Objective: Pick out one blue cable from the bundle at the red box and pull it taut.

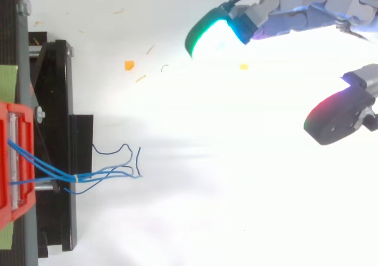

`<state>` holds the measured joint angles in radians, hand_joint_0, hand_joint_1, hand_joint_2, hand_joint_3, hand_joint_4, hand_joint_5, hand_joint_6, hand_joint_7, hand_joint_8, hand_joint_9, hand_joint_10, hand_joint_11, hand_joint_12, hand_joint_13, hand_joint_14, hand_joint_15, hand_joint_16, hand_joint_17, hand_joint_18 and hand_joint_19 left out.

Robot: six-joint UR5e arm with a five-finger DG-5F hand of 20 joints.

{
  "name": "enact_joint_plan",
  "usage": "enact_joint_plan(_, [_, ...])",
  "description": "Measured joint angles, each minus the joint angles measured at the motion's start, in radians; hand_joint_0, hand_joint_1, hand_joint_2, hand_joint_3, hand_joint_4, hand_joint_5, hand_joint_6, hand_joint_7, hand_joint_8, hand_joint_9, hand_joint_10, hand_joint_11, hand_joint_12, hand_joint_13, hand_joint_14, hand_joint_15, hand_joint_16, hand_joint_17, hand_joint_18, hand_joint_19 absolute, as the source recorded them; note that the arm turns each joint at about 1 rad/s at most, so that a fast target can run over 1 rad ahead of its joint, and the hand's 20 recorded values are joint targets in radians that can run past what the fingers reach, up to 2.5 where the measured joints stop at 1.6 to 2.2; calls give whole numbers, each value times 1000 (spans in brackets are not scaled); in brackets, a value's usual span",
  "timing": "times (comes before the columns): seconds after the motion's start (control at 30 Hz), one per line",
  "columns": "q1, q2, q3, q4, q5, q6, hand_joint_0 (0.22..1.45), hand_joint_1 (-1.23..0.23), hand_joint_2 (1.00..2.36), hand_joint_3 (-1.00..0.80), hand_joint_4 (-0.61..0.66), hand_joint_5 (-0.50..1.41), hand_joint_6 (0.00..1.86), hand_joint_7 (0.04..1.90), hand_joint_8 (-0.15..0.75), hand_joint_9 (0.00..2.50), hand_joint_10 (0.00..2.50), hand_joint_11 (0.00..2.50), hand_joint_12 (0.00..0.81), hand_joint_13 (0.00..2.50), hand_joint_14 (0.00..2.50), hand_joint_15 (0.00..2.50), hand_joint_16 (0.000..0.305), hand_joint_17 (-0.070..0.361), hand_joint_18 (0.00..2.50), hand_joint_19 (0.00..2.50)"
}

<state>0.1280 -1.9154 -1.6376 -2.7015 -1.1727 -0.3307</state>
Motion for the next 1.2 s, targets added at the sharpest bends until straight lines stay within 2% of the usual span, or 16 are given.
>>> enact_joint_plan(0.1, [2, -4, 0, 55, -1, 2, 465, -573, 1000, -500, 160, -210, 501, 641, 249, 544, 5, 119, 298, 333, 3, 93, 50, 113, 217, 312])
enact_joint_plan(0.17, [2, -5, 0, 63, -3, 2, 465, -575, 1000, -500, 162, -210, 501, 643, 252, 554, 5, 122, 297, 334, 3, 96, 50, 113, 224, 315])
enact_joint_plan(0.37, [5, -6, 0, 37, -2, 0, 468, -578, 1000, -500, 167, -206, 501, 647, 252, 557, 5, 131, 296, 343, 3, 95, 50, 113, 239, 322])
enact_joint_plan(0.57, [13, -28, 8, 34, 24, -28, 470, -586, 1000, -500, 169, -204, 501, 652, 253, 569, 5, 140, 297, 351, 4, 105, 50, 113, 253, 338])
enact_joint_plan(0.8, [17, -100, 94, 22, 34, -78, 475, -631, 1000, -500, 166, -205, 501, 653, 253, 567, 6, 147, 296, 357, 4, 108, 49, 111, 263, 337])
enact_joint_plan(1.03, [16, -174, 144, 21, 31, -46, 477, -677, 1000, -500, 165, -203, 501, 655, 253, 574, 6, 157, 296, 370, 4, 108, 49, 111, 282, 344])
enact_joint_plan(1.2, [16, -194, 156, 20, 33, -27, 478, -681, 1000, -500, 165, -203, 501, 656, 254, 580, 6, 159, 298, 379, 5, 118, 49, 110, 294, 352])
